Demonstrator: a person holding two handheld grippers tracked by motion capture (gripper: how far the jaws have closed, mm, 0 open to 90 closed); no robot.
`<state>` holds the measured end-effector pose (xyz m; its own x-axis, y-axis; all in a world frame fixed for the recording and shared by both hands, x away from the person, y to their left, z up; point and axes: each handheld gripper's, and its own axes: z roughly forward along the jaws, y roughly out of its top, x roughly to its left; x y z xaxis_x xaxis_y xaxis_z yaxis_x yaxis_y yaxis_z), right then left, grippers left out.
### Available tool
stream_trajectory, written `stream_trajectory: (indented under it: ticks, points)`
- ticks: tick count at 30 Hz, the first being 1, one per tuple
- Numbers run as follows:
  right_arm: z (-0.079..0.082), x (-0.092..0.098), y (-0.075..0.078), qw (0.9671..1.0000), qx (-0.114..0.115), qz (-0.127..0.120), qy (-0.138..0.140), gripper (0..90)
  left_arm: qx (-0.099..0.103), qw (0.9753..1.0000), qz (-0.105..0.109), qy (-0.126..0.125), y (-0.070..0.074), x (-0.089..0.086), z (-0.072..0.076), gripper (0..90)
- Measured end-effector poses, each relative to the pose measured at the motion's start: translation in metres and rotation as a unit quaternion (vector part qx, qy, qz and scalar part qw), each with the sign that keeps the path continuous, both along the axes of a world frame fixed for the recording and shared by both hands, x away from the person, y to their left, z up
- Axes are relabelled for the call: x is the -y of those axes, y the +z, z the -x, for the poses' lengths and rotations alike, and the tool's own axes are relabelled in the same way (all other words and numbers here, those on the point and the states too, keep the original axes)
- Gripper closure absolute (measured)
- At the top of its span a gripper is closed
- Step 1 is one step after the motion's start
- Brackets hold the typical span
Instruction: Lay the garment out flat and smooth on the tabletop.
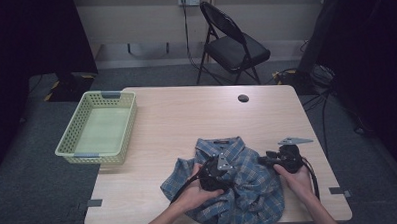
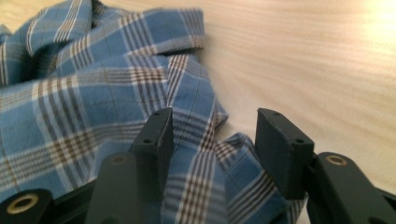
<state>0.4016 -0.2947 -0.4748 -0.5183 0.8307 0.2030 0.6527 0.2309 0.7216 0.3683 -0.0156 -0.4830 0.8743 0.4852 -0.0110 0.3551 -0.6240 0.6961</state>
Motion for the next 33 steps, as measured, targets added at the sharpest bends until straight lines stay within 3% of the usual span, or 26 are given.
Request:
stream_trajectory:
  ticks: [6, 7, 8, 11, 16, 19, 20, 23, 28, 33]
  points:
    - [0.008, -0.007, -0.002, 0.9986, 0.032, 0.04, 0.014, 53.2, 0.002, 1.0, 0.003, 0.0, -0.001, 0.0, 0.0, 50.6]
    - [0.012, -0.013, -0.002, 0.997, 0.047, 0.057, 0.021, 55.9, 0.002, 1.0, 0.004, 0.0, -0.001, 0.0, 0.0, 50.6]
    - [0.013, -0.015, -0.002, 0.9966, 0.049, 0.063, 0.021, 56.9, 0.002, 1.0, 0.004, 0.0, -0.001, 0.0, 0.0, 50.6]
    - [0.013, -0.017, -0.004, 0.9971, 0.037, 0.066, 0.013, 57.8, 0.003, 1.0, 0.004, 0.0, -0.001, -0.001, 0.0, 50.6]
    - [0.012, -0.018, -0.01, 0.9974, 0.029, 0.055, 0.038, 68.8, 0.003, 1.0, 0.004, 0.0, -0.001, -0.001, 0.001, 50.6]
    - [0.012, -0.018, -0.011, 0.9975, 0.027, 0.053, 0.038, 73.3, 0.003, 1.0, 0.005, 0.0, -0.001, -0.001, 0.0, 50.5]
    - [0.013, -0.02, -0.01, 0.9971, 0.032, 0.057, 0.037, 78.3, 0.002, 1.0, 0.006, 0.0, -0.001, -0.001, 0.0, 50.5]
    - [0.017, -0.023, -0.006, 0.9955, 0.053, 0.07, 0.036, 81.9, 0.008, 0.9999, 0.01, 0.004, -0.002, -0.002, 0.002, 50.5]
    - [0.018, -0.014, 0.009, 0.9959, 0.078, 0.041, 0.02, 82.8, 0.008, 0.9997, 0.018, 0.012, -0.002, -0.002, 0.003, 50.3]
    - [0.019, 0.0, 0.025, 0.9951, 0.097, -0.014, 0.014, 84.2, 0.01, 0.9996, 0.022, 0.013, -0.002, -0.003, 0.003, 50.1]
